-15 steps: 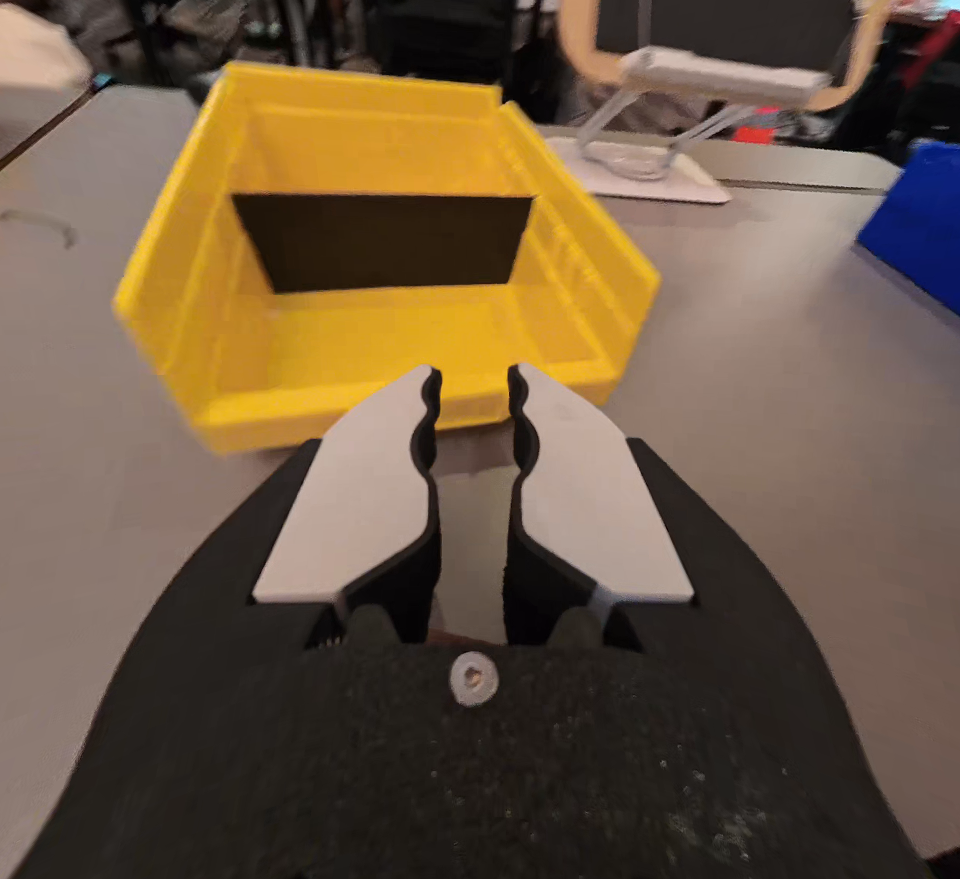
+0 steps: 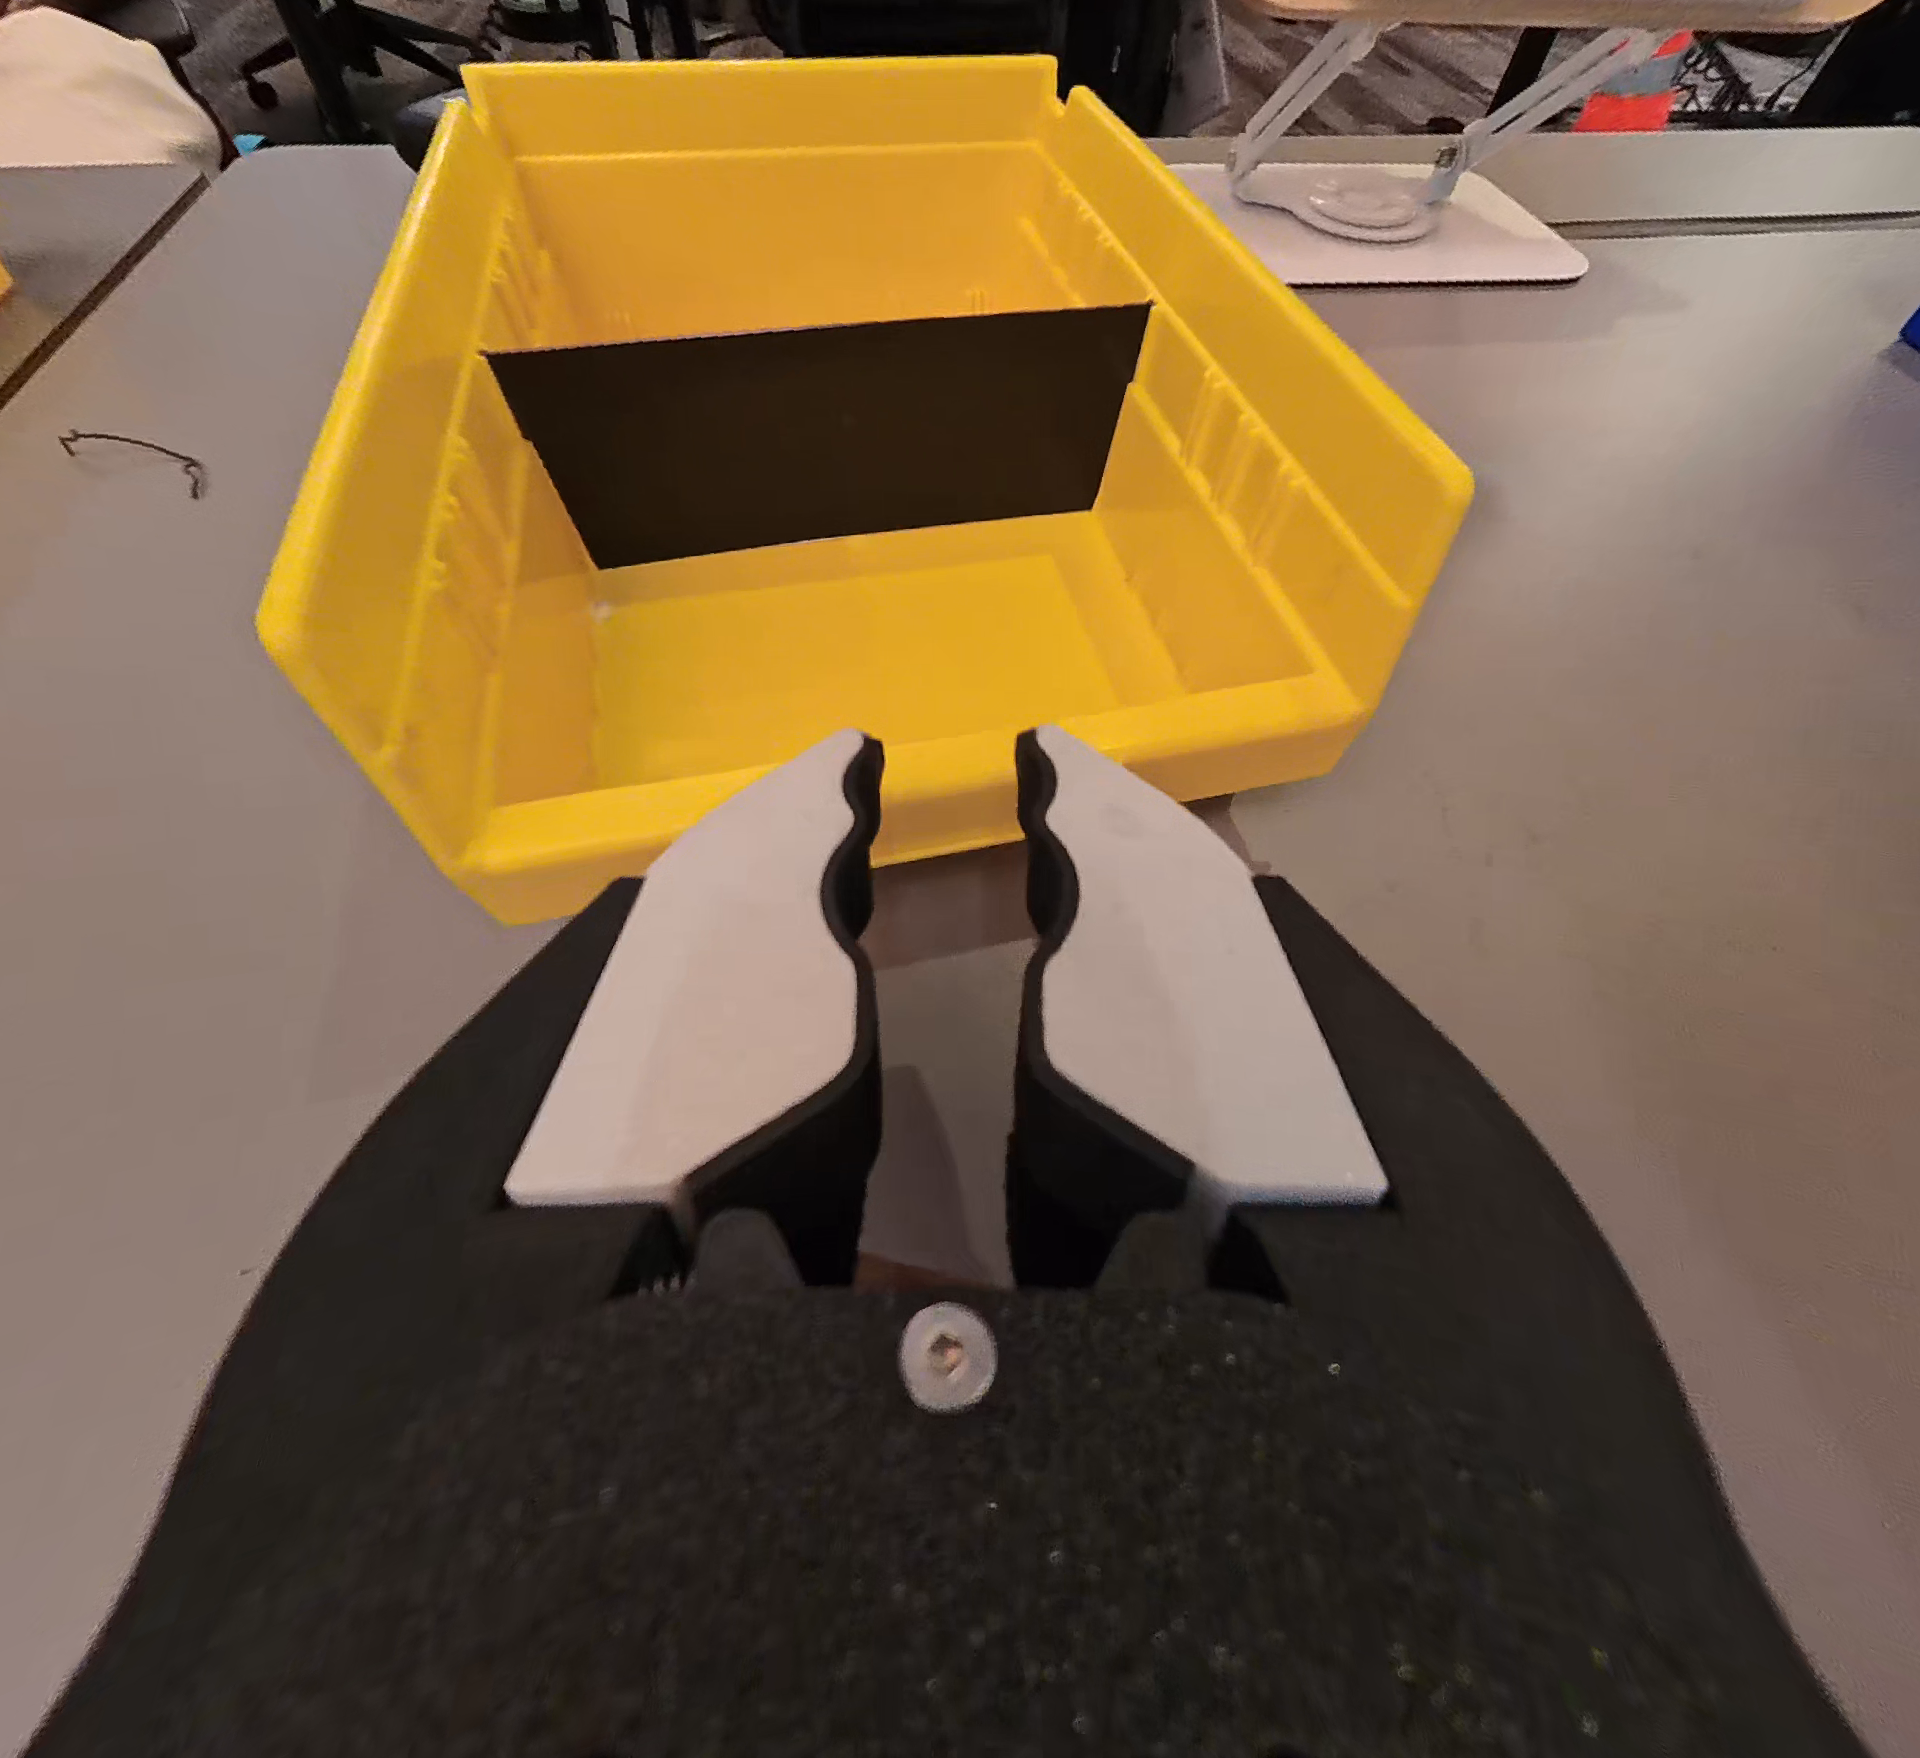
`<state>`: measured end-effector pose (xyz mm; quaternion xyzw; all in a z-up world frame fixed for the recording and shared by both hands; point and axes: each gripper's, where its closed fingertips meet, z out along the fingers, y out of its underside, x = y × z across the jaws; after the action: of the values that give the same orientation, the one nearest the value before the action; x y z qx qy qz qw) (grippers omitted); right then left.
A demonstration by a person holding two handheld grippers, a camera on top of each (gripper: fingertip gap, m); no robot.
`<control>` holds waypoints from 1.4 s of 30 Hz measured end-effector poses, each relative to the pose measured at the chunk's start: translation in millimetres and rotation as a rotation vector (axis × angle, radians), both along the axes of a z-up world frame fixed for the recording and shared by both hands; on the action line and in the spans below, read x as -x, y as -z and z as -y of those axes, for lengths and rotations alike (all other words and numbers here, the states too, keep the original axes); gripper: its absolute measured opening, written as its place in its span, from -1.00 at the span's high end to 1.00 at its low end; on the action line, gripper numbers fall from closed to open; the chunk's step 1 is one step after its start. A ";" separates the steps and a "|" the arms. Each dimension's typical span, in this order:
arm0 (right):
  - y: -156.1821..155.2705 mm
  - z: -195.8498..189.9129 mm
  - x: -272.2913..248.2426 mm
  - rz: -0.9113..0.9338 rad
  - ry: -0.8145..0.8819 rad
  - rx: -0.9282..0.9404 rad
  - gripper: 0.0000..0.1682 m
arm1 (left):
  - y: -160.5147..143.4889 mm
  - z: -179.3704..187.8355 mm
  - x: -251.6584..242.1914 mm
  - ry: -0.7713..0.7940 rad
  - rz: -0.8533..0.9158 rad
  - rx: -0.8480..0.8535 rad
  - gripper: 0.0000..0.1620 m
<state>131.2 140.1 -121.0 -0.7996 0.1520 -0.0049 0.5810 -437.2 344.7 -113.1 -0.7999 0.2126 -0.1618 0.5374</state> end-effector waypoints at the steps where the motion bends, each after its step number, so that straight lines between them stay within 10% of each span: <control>1: 0.9 0.1 -0.6 0.003 0.000 0.005 0.51 | 0.4 0.0 -0.3 0.000 0.001 0.003 0.70; 14: -48.0 -7.4 70.7 0.013 -0.253 -0.239 0.27 | -5.6 2.9 -9.3 0.037 0.021 -0.026 0.70; 28: -10.3 -55.4 102.4 0.071 -0.168 -0.022 0.00 | -24.1 21.2 -71.1 0.222 0.015 -0.194 0.44; 36: -23.8 -74.0 158.9 -0.027 -0.333 -0.057 0.00 | -46.9 70.2 -204.0 0.475 0.186 -0.092 0.29; 42: -69.1 -29.9 87.5 0.183 -0.035 -0.178 0.05 | -38.2 119.1 -342.2 0.703 0.114 -0.021 0.19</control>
<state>43.7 170.0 -52.0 -0.7436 0.0845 -0.0543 0.6610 -95.1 225.6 -74.9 -0.6620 0.4462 -0.3790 0.4679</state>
